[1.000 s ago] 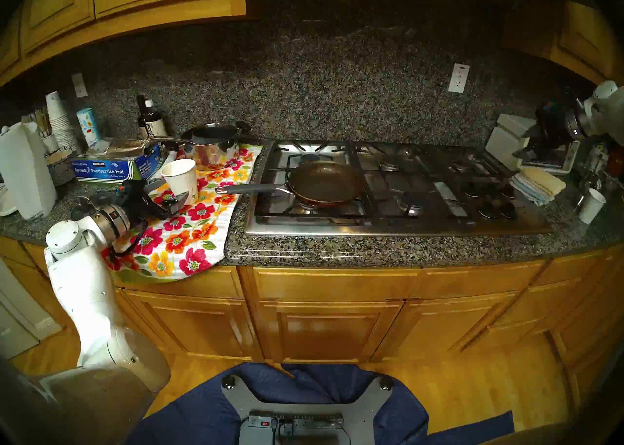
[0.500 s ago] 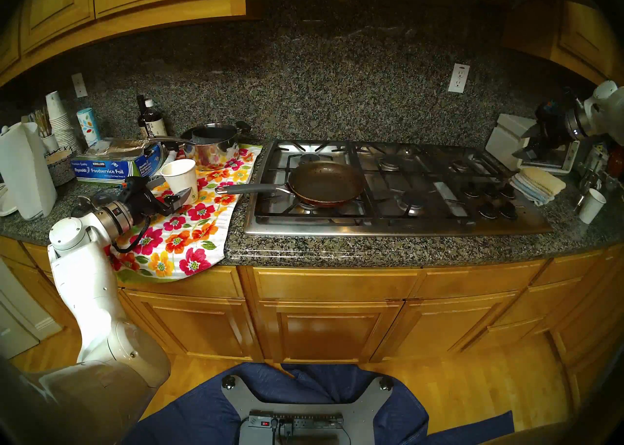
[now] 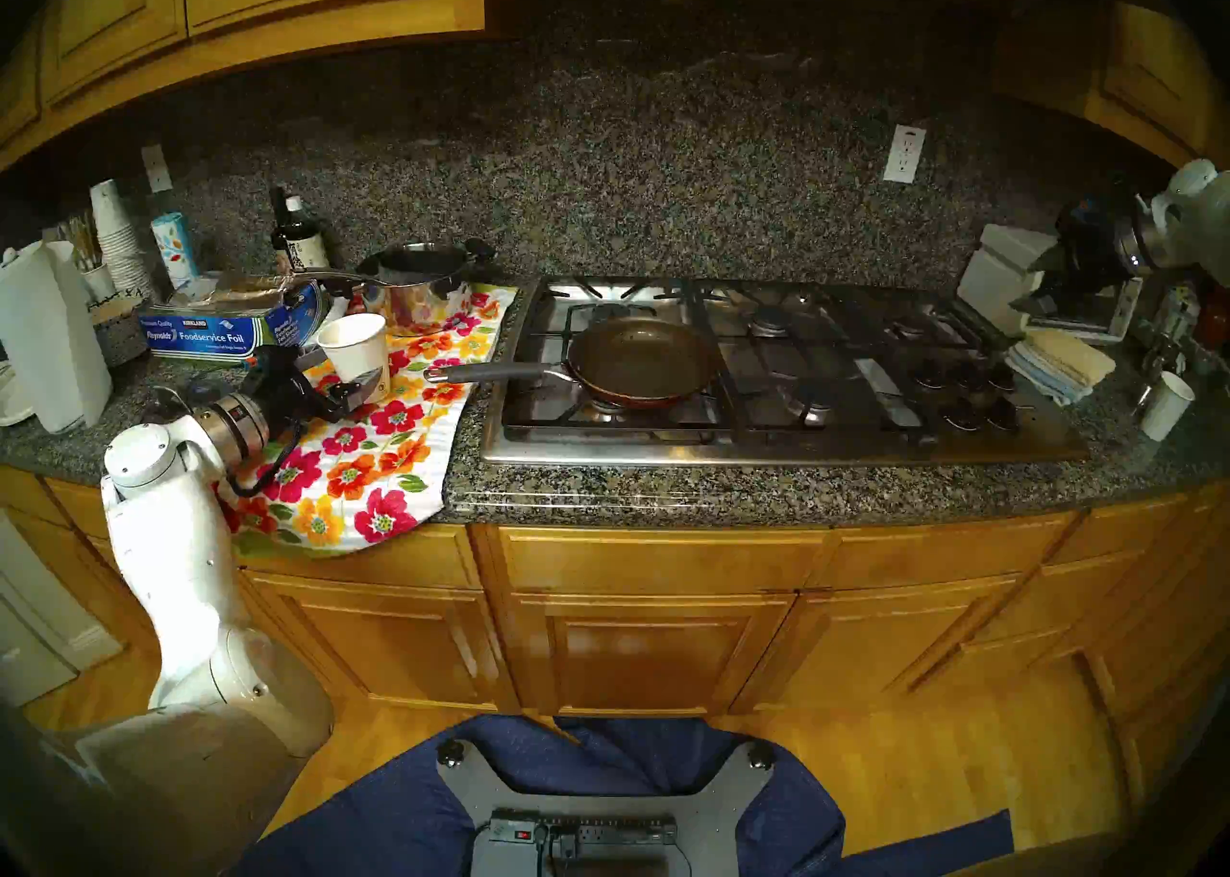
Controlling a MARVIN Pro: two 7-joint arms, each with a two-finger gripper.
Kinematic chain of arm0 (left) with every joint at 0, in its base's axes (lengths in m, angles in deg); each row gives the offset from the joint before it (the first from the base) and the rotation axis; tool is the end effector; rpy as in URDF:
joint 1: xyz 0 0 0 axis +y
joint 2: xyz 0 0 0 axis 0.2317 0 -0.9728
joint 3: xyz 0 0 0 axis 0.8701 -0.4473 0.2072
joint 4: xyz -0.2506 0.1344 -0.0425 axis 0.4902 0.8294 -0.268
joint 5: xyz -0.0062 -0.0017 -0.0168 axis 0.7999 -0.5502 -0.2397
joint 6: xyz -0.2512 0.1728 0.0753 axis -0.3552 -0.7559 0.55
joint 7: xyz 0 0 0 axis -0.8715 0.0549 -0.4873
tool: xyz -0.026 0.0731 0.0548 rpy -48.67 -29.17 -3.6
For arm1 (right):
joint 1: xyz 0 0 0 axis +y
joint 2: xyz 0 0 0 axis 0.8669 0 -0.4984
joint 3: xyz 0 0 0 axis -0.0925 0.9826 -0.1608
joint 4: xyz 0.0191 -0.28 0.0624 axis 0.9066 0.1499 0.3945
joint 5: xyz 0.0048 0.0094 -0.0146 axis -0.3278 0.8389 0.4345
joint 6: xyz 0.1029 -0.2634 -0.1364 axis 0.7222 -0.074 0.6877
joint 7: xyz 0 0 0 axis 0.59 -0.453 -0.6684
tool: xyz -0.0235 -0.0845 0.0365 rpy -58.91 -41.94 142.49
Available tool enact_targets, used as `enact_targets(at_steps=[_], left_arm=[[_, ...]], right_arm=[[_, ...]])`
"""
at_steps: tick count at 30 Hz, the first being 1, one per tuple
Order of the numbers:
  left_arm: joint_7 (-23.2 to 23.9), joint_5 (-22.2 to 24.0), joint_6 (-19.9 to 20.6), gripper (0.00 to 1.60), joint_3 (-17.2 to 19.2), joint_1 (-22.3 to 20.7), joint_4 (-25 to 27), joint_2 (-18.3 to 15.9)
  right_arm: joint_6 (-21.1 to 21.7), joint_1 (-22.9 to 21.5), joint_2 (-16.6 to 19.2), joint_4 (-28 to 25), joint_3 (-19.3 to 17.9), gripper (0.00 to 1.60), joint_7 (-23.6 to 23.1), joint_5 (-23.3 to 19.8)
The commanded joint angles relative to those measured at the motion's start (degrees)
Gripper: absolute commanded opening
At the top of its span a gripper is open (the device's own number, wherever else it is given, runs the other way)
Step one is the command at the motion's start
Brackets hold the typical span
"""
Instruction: Pick up the water cup, pour water into the pot, turn on the stove
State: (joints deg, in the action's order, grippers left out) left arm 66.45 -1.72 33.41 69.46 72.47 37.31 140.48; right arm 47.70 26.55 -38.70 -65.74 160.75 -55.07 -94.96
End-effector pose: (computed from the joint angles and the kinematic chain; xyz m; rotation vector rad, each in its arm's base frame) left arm 0.4495 0.2651 -0.2305 2.0338 -0.6842 1.9933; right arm 0.4835 -0.3910 0.0417 2.4972 1.1671 1.1235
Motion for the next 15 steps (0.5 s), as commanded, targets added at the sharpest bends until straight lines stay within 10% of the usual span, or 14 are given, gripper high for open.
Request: enact_targets(at_steps=[1,11,12,13,15], left_arm=[[-0.6,0.4,-0.3,1.6,-0.8,-3.0,-0.7,-0.3],[-0.4,0.8,-0.3,1.6,-1.8,-3.2,-1.1,-0.1],[-0.3,0.8,-0.3,1.41,-1.8,-3.2,-1.1,-0.1],[-0.3,0.9,-0.3,0.75,-1.9,-3.2,-1.1,-0.1],[-0.3,0.9,-0.3,0.72,-2.0,-3.0,-1.0,0.0]], right_arm=[[-0.1,-1.8,-0.1,1.4,0.1,1.6,0.1,-0.1],[-0.1,-1.8,-0.1,1.4,0.1,1.6,0.1,-0.1],[-0.1,-1.8,-0.1,1.4,0.1,1.6,0.1,-0.1],[-0.1,-1.8,-0.1,1.4,0.1,1.6,0.1,-0.1],[-0.1,-1.8,-0.1,1.4,0.1,1.6,0.1,-0.1]])
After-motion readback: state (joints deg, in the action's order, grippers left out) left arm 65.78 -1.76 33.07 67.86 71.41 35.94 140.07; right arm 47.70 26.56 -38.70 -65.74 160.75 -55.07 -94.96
